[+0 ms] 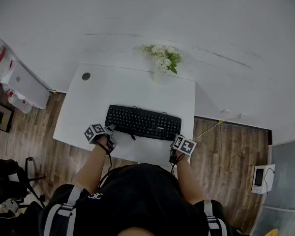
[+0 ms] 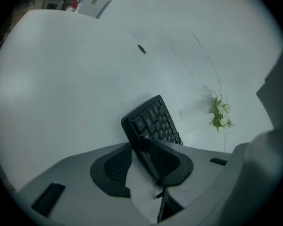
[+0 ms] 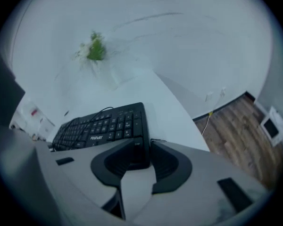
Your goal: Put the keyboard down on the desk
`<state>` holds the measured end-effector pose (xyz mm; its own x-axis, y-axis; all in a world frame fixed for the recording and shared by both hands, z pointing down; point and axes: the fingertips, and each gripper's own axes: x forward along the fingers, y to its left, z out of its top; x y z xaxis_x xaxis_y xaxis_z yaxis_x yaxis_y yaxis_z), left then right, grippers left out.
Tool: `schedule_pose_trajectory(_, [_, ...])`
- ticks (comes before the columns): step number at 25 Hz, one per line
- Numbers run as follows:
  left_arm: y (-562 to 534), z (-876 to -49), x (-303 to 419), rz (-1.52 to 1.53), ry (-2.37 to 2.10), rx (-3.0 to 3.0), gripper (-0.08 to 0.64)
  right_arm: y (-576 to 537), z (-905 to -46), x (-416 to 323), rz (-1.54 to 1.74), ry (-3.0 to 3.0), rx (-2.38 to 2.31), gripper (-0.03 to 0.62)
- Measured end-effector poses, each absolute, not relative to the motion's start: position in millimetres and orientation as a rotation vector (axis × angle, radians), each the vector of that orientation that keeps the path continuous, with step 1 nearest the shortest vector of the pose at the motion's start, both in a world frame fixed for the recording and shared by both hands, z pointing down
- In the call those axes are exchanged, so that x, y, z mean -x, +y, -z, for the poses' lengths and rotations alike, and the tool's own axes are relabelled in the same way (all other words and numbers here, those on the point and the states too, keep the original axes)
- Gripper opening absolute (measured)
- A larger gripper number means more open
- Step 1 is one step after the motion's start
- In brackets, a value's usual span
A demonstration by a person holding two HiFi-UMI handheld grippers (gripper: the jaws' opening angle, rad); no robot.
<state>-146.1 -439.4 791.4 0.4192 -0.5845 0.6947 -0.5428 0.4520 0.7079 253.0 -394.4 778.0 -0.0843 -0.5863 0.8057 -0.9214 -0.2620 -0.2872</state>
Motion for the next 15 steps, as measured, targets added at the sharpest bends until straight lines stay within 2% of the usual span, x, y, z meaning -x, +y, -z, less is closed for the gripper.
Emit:
schedule_pose_trajectory(5, [-441.1, -791.3, 146.9, -0.080, -1.282, -1.232, 0.144, -396.3, -777.7, -253.1, -1.125, -1.622, -1.793, 0.117])
schedule_pose_trajectory(10, [-440.5, -787.5, 156.5, -0.282, -1.405, -1.282, 0.206, -396.6, -779.0, -253.2, -1.121, -1.624, -1.782, 0.117])
schedule_pose_trajectory(12, [-440.3, -783.8, 158.8, -0.340, -1.445, -1.306, 0.205, -397.0, -778.8, -252.9, -1.112, -1.629, -1.779, 0.118])
schedule_pose_trajectory(15, [-438.2, -774.9, 164.4, -0.432, -1.510, -1.346, 0.159, -398.9, -772.9, -255.5, -1.072, -1.641, -1.805, 0.117])
